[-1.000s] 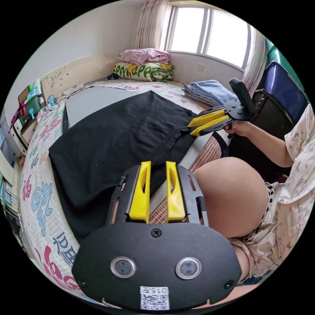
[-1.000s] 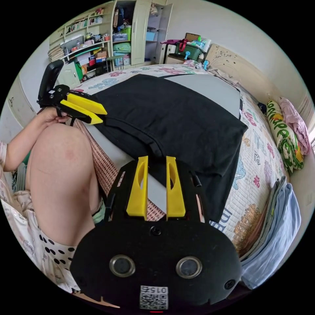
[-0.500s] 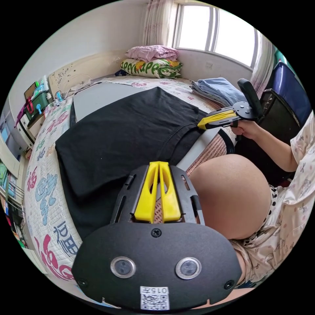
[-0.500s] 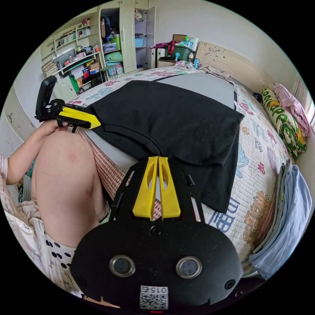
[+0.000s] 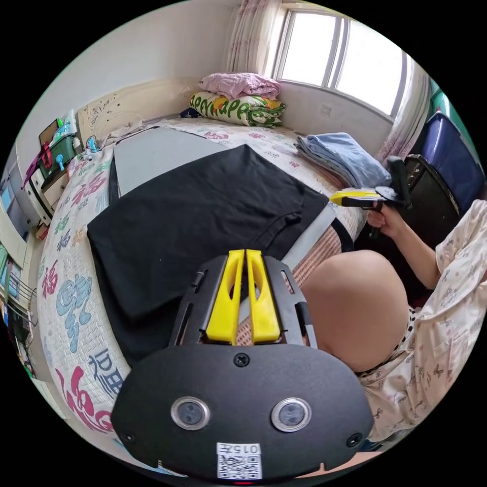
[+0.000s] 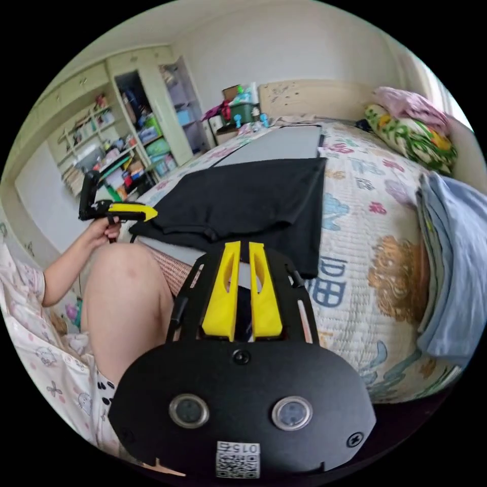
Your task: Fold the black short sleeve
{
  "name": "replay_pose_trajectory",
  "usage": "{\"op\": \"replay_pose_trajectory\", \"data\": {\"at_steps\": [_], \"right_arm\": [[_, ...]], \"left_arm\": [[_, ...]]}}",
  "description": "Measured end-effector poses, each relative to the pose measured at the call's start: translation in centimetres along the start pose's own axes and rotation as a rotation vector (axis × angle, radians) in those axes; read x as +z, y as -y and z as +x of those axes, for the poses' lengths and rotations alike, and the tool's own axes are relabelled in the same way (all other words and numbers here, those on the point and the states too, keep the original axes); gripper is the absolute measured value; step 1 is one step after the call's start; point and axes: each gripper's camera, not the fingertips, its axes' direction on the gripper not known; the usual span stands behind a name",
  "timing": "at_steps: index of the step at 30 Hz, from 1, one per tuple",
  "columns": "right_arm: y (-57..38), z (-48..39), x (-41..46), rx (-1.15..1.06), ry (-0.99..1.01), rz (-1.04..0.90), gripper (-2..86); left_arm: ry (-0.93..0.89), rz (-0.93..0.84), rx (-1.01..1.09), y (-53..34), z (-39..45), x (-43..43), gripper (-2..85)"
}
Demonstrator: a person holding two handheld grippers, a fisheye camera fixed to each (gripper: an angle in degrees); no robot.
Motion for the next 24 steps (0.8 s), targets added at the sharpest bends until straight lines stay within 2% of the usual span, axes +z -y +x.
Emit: {"op": "replay_pose_trajectory", "data": {"at_steps": [4,11,15,21,24], "right_arm": [[2.4,5.7,-4.3,0.238,-0.058,0.037,9.9],[9.0,7.4,-5.3,0.336,0.075,0.057,9.8],[11.9,7.8,-6.0,0.358,0.114,0.098,5.6],[12.6,7.1,-7.8,0.272,0.075,0.18,1.4],[12.5,7.8,-9.0,0.273,0.1,0.199,1.0]], "left_arm": [[-0.04,0.059,0.015,5.3,-0.5,2.4,2.8],[-0.057,0.062,0.1,20.3,0.6,14.8,5.5],[-0.115,-0.053,0.099,29.2,1.7,25.5,7.1],[0.04,-0.166,0.056,35.5,4.3,39.2,9.9],[0.152,-0.208,0.067,36.0,5.0,43.2,10.0]]}}
